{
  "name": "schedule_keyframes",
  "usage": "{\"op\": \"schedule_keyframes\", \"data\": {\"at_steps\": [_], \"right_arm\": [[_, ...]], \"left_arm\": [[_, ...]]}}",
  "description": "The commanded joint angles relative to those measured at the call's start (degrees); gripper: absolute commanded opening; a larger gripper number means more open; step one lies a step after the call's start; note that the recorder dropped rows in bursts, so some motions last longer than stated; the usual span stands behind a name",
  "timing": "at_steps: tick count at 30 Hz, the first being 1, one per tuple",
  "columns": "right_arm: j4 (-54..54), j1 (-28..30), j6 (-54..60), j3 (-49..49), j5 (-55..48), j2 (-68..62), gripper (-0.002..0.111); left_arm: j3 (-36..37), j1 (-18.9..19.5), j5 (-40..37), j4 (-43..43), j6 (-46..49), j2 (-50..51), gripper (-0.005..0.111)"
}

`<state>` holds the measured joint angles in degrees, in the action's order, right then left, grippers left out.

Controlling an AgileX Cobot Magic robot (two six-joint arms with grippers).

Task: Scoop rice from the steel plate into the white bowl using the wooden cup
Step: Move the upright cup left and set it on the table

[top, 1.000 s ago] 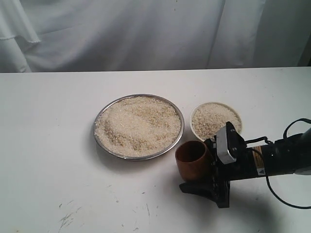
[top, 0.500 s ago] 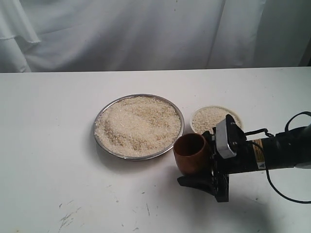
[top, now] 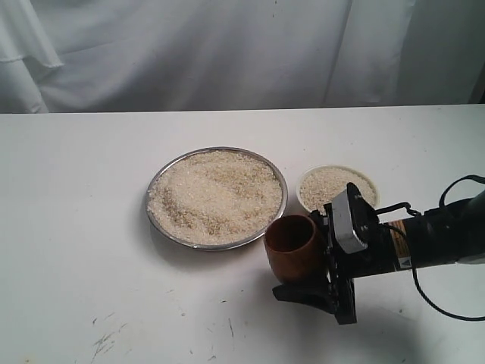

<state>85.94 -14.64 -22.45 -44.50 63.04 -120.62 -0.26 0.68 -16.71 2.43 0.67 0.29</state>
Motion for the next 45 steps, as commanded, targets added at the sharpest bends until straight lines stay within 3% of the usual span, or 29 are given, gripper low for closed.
{"op": "schedule_keyframes", "data": {"at_steps": [1,19,23,28,30,45], "right_arm": [[0.0,-0.4,0.2,-0.1,-0.9,-0.3,0.0],[-0.4,-2.0,3.2,-0.1,-4.1,-1.9,0.0],[-0.4,-2.0,3.0,-0.1,-4.8,-2.0,0.012],[-4.3,-2.0,2.4,-0.1,-3.8,-2.0,0.059],[-4.4,-2.0,2.3,-0.1,-3.0,-2.0,0.069],[-4.2,-1.2,1.0,-0.1,-3.1,-2.0,0.07]], "left_arm": [[0.3,-0.1,0.4,0.0,-0.2,-0.3,0.0],[0.3,-0.1,0.4,0.0,-0.2,-0.3,0.0],[0.3,-0.1,0.4,0.0,-0.2,-0.3,0.0],[0.3,-0.1,0.4,0.0,-0.2,-0.3,0.0],[0.3,-0.1,0.4,0.0,-0.2,-0.3,0.0],[0.3,-0.1,0.4,0.0,-0.2,-0.3,0.0]]}}
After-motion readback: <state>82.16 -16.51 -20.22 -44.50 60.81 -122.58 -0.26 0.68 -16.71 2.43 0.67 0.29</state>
